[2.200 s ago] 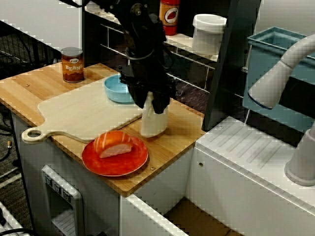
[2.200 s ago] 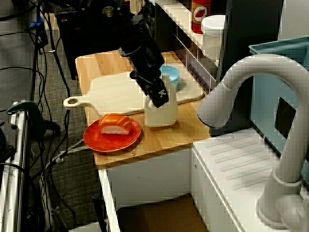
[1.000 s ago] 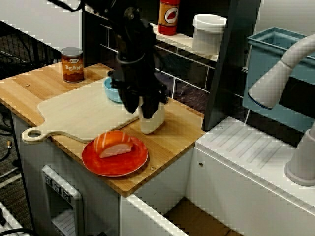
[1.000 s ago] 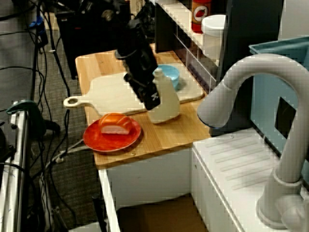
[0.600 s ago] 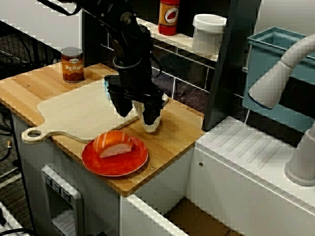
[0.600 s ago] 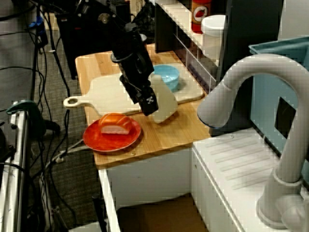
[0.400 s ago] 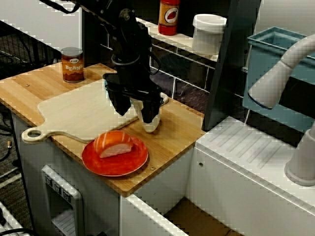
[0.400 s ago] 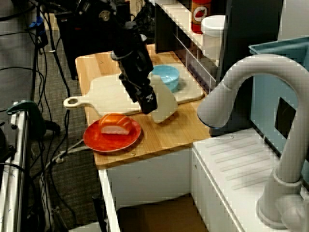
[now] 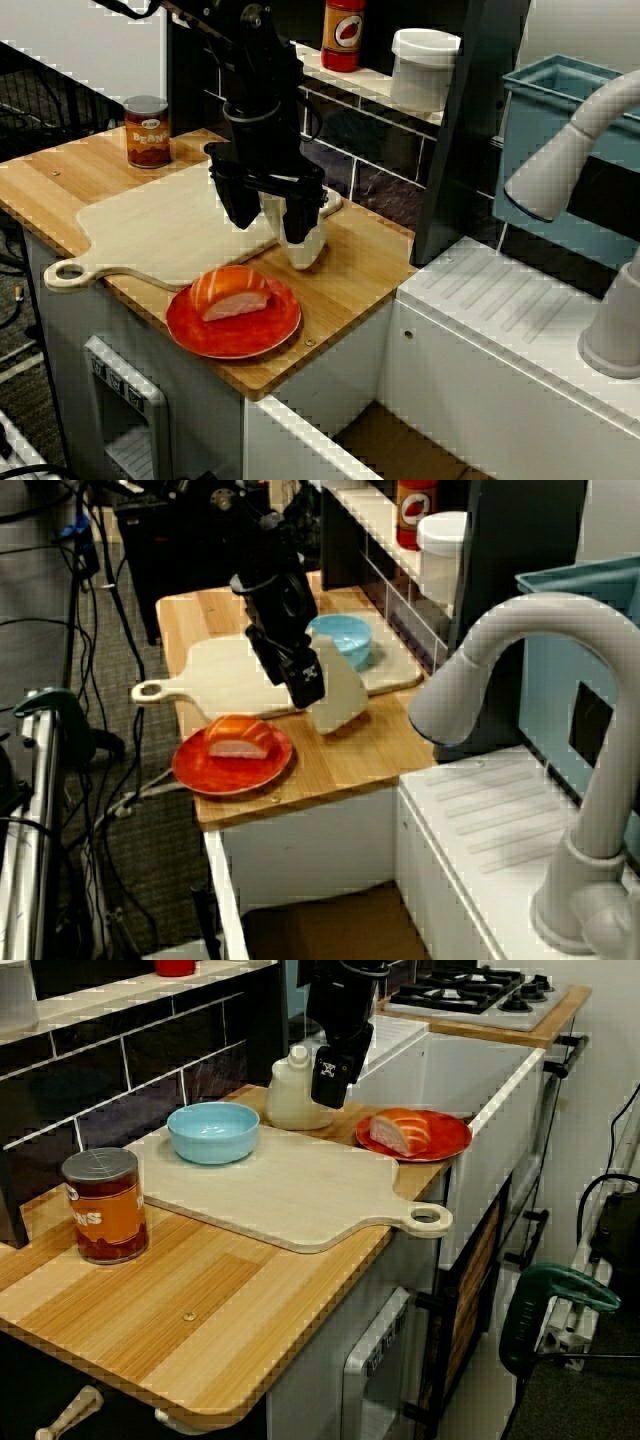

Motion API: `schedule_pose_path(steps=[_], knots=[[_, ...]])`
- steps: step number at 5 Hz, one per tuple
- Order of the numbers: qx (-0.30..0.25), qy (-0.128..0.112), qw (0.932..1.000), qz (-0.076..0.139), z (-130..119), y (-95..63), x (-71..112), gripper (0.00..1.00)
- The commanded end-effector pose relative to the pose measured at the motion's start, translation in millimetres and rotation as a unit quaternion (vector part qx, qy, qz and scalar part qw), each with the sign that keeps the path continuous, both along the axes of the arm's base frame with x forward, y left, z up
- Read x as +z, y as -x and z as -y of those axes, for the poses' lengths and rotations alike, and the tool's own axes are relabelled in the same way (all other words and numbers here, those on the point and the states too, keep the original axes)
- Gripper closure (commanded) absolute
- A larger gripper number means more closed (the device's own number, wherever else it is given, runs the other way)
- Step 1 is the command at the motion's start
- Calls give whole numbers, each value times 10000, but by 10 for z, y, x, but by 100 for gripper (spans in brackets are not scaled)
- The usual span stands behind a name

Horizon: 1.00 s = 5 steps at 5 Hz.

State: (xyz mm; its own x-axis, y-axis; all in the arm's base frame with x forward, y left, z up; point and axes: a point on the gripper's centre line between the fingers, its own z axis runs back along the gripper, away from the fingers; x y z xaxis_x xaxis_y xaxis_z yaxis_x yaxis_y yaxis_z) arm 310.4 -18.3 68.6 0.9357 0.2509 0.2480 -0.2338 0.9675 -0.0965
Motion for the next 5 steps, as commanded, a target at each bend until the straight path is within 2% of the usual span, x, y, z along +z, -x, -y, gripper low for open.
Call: schedule_pose_path(steps=[1,5], knots=[[157,33,9993,333,-89,-200,217,0],[374,130,9990,211,-88,-257,187,0]])
